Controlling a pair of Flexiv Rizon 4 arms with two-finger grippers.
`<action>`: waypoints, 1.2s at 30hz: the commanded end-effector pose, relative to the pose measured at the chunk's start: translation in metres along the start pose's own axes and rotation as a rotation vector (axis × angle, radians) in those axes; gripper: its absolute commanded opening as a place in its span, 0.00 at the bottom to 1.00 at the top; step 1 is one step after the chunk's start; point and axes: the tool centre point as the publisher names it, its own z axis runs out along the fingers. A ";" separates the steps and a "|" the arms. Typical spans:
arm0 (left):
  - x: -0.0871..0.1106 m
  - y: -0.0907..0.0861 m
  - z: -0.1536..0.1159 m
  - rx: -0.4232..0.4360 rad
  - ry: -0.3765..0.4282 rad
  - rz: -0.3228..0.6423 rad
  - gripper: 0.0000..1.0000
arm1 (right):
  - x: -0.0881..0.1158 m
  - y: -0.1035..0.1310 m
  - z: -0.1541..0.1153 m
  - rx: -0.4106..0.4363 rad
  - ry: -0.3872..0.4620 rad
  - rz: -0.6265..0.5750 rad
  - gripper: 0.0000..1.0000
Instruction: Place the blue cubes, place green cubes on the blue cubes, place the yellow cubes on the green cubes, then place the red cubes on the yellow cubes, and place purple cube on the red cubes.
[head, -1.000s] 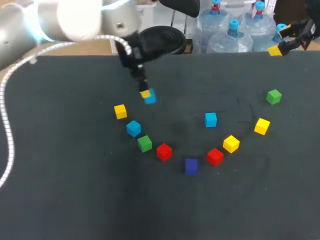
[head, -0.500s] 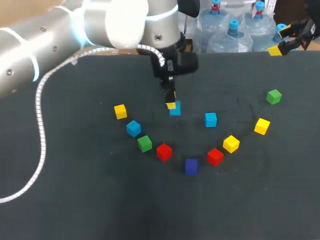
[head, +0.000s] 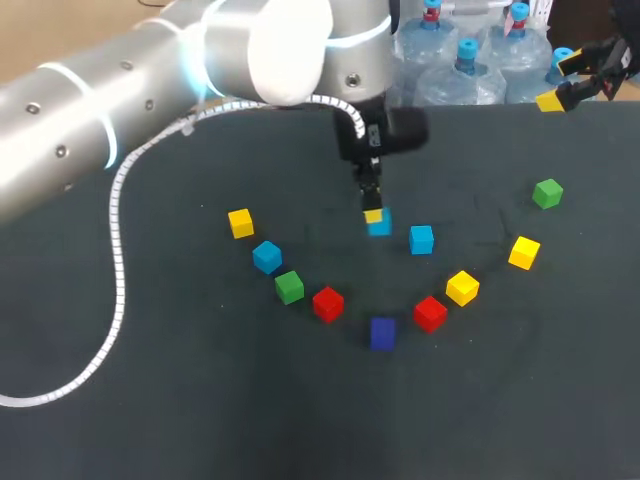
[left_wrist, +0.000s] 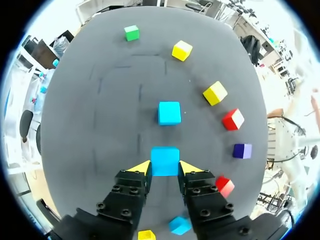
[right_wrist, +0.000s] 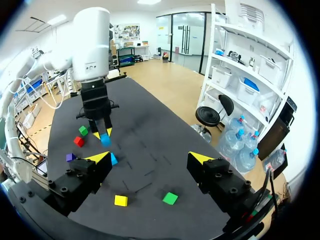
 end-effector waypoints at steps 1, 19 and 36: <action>-0.005 -0.004 0.005 -0.004 0.001 -0.020 0.00 | 0.000 0.000 0.000 0.001 -0.001 0.000 1.00; -0.008 -0.017 0.030 0.037 -0.019 -0.065 0.00 | 0.000 0.000 0.000 0.001 -0.001 0.000 1.00; -0.020 -0.006 0.031 -0.003 0.027 -0.003 0.00 | 0.000 0.000 0.000 0.001 -0.001 0.000 1.00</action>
